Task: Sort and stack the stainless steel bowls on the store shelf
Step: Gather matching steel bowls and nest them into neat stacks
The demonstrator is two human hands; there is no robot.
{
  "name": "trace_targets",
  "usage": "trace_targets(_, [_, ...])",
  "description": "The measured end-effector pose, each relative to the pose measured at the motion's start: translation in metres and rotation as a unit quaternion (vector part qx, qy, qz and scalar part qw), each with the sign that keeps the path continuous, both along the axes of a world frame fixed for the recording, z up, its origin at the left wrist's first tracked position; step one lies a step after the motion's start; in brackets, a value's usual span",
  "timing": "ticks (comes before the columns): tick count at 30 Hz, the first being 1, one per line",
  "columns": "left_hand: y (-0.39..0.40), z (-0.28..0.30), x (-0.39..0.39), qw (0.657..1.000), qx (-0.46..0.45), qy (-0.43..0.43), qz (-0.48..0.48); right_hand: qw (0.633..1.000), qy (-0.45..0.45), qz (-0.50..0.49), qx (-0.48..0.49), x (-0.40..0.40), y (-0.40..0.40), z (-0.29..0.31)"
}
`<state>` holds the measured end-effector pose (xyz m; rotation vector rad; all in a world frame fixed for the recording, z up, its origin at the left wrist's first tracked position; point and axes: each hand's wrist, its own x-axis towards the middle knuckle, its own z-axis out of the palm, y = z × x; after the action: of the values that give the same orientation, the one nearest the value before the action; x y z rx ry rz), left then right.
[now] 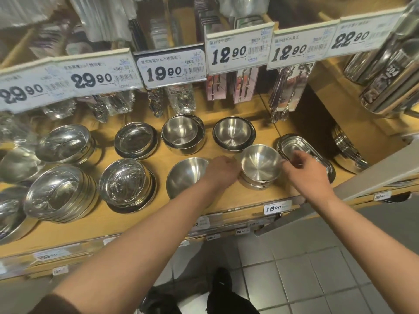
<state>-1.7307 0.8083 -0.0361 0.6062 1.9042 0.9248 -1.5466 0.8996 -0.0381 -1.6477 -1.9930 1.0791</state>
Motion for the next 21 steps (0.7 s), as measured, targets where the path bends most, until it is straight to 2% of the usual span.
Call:
trace_targets(3, [-0.057,0.006,-0.014,0.997,-0.003,0.07,0.033,0.996,0.056,0.007,0.071,0.001,-0.048,0.011])
trace_targets(5, [-0.097,0.005,-0.023,0.99,-0.02,0.116,0.072,0.995,0.075,0.062,0.02,-0.012,-0.078,0.001])
trace_targets(8, [-0.133,-0.003,-0.036,0.976,-0.073,0.155,0.135,0.982,0.054,0.156,-0.092,-0.051,-0.099,-0.025])
trace_targets(10, [-0.141,-0.008,-0.041,0.97,-0.098,0.166,0.145,0.977,0.05,0.168,-0.117,-0.077,-0.1,-0.04])
trace_targets(16, [-0.136,-0.024,-0.05,0.976,-0.079,0.101,0.175,0.979,0.061,0.1,-0.164,-0.107,-0.095,-0.062])
trace_targets(21, [-0.129,-0.03,-0.054,0.973,-0.049,0.063,0.215,0.989,0.048,0.103,-0.099,-0.116,-0.083,-0.059])
